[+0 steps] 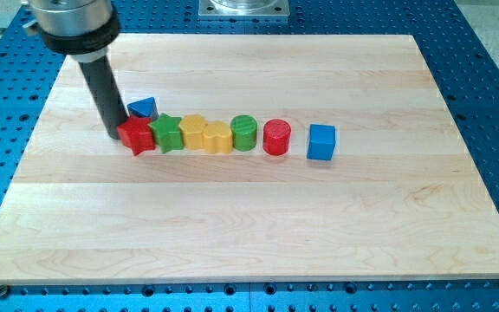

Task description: Push the red star into the green star

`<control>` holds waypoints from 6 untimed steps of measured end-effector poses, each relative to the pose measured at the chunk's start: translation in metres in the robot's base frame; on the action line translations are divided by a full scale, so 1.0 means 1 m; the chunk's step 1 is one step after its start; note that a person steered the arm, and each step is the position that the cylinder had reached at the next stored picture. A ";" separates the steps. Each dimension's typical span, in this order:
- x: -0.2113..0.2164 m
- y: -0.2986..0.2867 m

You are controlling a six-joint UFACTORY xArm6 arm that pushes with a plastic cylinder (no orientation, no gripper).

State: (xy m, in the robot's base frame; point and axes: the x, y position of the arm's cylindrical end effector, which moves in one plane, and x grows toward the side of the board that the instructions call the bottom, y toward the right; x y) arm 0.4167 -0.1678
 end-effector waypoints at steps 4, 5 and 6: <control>0.032 -0.011; 0.032 0.040; 0.030 0.100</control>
